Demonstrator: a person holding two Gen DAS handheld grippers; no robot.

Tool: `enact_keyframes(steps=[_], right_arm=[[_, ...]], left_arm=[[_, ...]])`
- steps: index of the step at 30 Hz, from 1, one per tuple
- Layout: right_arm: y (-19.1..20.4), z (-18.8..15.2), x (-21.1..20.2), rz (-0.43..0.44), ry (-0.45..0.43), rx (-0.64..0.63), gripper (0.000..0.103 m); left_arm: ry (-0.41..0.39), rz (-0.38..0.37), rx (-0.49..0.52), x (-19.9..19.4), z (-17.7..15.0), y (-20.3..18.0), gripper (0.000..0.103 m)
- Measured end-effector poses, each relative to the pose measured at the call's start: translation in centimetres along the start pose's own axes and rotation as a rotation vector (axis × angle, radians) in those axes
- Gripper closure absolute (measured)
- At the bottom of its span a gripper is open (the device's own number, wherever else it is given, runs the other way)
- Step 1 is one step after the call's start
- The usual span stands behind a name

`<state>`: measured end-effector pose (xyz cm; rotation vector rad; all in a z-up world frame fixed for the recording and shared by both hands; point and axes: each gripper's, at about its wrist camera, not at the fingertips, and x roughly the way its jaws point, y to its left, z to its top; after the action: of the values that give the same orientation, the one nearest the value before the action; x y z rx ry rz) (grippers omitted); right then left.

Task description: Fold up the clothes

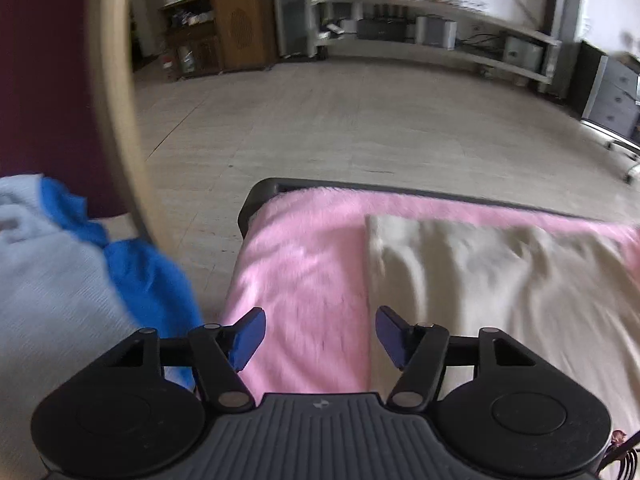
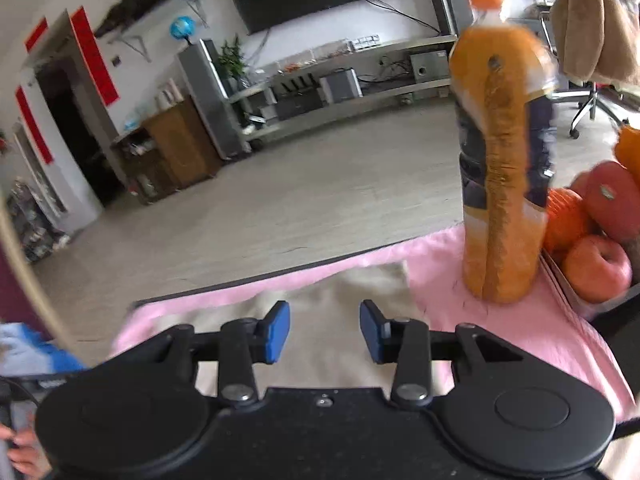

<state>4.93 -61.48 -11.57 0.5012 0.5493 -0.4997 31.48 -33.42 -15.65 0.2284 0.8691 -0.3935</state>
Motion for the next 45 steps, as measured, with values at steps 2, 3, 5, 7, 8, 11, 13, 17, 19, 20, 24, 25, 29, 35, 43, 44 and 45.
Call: enact_keyframes(steps=[2, 3, 5, 7, 8, 11, 13, 17, 19, 20, 24, 25, 29, 35, 43, 44, 45], right_arm=[[-0.8, 0.5, 2.9, -0.022, 0.009, -0.011, 0.065], [-1.2, 0.7, 4.5, -0.034, 0.020, -0.013, 0.066], [-1.9, 1.0, 6.8, -0.056, 0.027, -0.012, 0.067], [-2.5, 1.2, 9.0, -0.084, 0.033, -0.012, 0.067], [-2.8, 1.3, 9.8, -0.101, 0.037, -0.009, 0.067], [-3.5, 1.2, 12.4, -0.118, 0.067, 0.002, 0.067], [-3.7, 1.0, 13.6, -0.123, 0.081, 0.008, 0.067], [-4.6, 0.4, 14.8, -0.123, 0.084, 0.032, 0.067], [-5.2, 0.2, 15.1, -0.116, 0.079, 0.052, 0.067], [-5.5, 0.2, 15.2, -0.113, 0.077, 0.062, 0.067], [-6.4, 0.1, 15.5, -0.102, 0.072, 0.095, 0.067], [-6.5, 0.1, 15.7, -0.110, 0.076, 0.094, 0.067], [-6.3, 0.4, 16.1, -0.124, 0.081, 0.076, 0.073], [-5.5, 0.8, 16.8, -0.165, 0.073, 0.014, 0.096], [-3.3, 0.0, 13.6, -0.253, -0.129, -0.171, 0.098], [-3.0, -0.1, 13.6, -0.270, -0.141, -0.190, 0.098], [-2.8, -0.2, 13.6, -0.287, -0.153, -0.209, 0.099]], left_arm=[[0.012, -0.025, -0.040, 2.7, 1.3, -0.1, 0.040], [0.015, -0.032, -0.045, 3.8, 1.7, -0.2, 0.038], [0.015, -0.044, -0.042, 5.8, 2.3, -0.5, 0.035], [0.011, -0.065, -0.037, 7.3, 2.7, -0.7, 0.034], [0.008, -0.070, -0.033, 8.0, 2.8, -0.7, 0.032], [-0.001, -0.077, -0.031, 9.7, 3.0, -0.7, 0.032], [-0.005, -0.093, -0.051, 10.5, 3.2, -0.4, 0.033], [-0.016, -0.140, -0.071, 10.8, 3.3, -0.2, 0.037], [-0.016, -0.153, -0.058, 10.9, 3.4, -0.4, 0.037], [-0.011, -0.155, -0.055, 11.0, 3.4, -0.5, 0.037], [0.000, -0.136, -0.027, 11.5, 3.4, -1.2, 0.037], [0.000, -0.124, -0.015, 11.7, 3.4, -1.4, 0.037], [-0.011, -0.137, -0.001, 11.3, 3.7, -2.5, 0.058], [-0.069, -0.096, 0.104, 10.6, 3.3, -4.3, 0.099], [-0.269, 0.022, 0.209, 8.2, 2.2, -5.5, 0.099], [-0.287, 0.040, 0.225, 8.2, 2.1, -5.8, 0.098], [-0.298, 0.055, 0.236, 8.3, 2.0, -6.1, 0.098]])
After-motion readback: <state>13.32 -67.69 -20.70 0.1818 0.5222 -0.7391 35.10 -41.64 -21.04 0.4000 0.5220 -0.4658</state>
